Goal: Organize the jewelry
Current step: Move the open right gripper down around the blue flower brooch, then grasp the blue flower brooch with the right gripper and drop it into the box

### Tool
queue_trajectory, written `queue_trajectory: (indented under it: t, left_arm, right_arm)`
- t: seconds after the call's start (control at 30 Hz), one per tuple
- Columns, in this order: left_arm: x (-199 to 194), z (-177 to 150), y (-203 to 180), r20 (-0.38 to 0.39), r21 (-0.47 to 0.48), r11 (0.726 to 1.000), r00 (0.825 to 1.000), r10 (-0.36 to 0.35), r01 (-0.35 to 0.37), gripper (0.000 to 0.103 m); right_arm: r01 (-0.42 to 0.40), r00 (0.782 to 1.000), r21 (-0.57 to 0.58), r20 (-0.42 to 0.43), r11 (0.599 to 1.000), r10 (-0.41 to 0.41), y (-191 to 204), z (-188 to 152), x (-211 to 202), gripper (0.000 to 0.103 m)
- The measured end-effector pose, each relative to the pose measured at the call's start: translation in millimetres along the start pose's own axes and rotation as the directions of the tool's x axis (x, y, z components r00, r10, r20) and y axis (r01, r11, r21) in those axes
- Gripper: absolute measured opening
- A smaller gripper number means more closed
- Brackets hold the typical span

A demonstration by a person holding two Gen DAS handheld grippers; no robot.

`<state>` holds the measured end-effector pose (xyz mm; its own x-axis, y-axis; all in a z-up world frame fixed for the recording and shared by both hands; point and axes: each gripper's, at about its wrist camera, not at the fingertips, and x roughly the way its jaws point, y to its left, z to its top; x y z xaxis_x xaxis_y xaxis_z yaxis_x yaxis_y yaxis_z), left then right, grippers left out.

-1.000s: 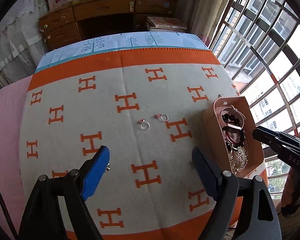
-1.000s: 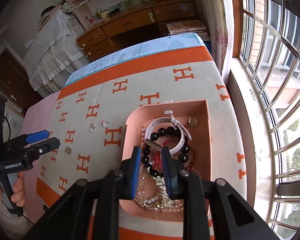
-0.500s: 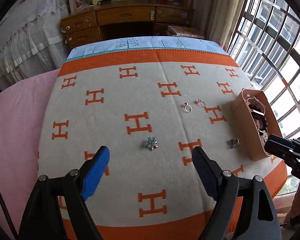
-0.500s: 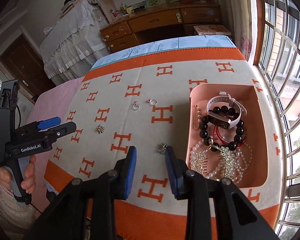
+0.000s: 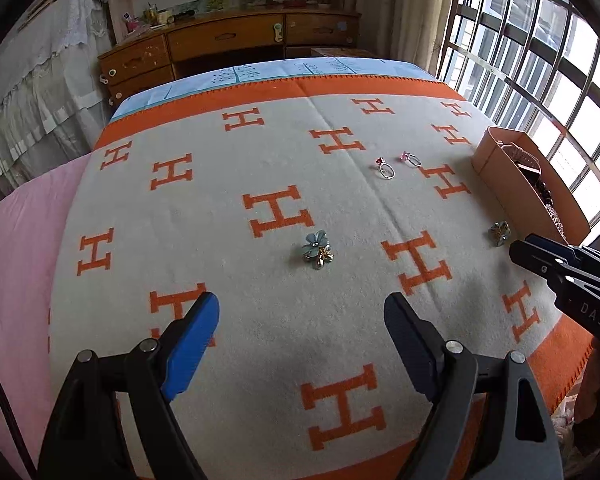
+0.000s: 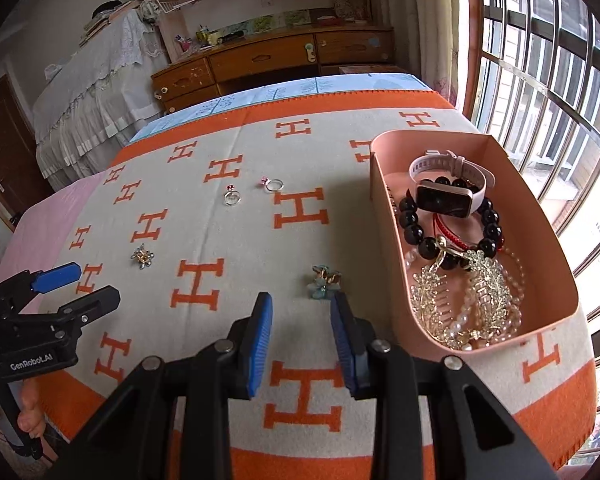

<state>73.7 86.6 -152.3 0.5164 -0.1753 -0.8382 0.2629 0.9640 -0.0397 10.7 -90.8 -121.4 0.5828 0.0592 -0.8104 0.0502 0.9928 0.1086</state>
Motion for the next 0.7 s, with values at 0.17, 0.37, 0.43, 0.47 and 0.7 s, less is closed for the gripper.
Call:
queue_trajectory:
  t: [0.17,0.37,0.43,0.47,0.7]
  left_arm:
    - [9.7,1.6,16.7,-0.012,-0.01,0.999,0.999,-0.035,0.035,0.083]
    - [17.2,5.7,23.0,-0.004,0.023,0.998,0.998,-0.057,0.057,0.082]
    - [20.9,7.7,21.9,-0.005,0.049,0.997,0.998,-0.062,0.062,0.078]
    - [23.2,8.6,21.6,-0.011,0.056,0.996,0.998,-0.064,0.064,0.073]
    - [36.1,15.2,20.2,-0.03,0.053,0.995,0.996,-0.087,0.088,0.062]
  right_arm:
    - [0.089,0.996,0.014,-0.021,0.996,-0.089,2.5,-2.2,20.6,0.031]
    - [0.148,0.989,-0.012,0.019,0.989,-0.147,9.4,-0.8,29.9,0.03]
    - [0.157,0.987,-0.029,0.03,0.987,-0.157,12.4,-0.3,31.3,0.03]
    - [0.161,0.987,-0.035,0.035,0.986,-0.16,13.2,-0.1,31.9,0.03]
    - [0.137,0.99,-0.05,0.041,0.989,-0.135,11.7,-0.7,31.1,0.029]
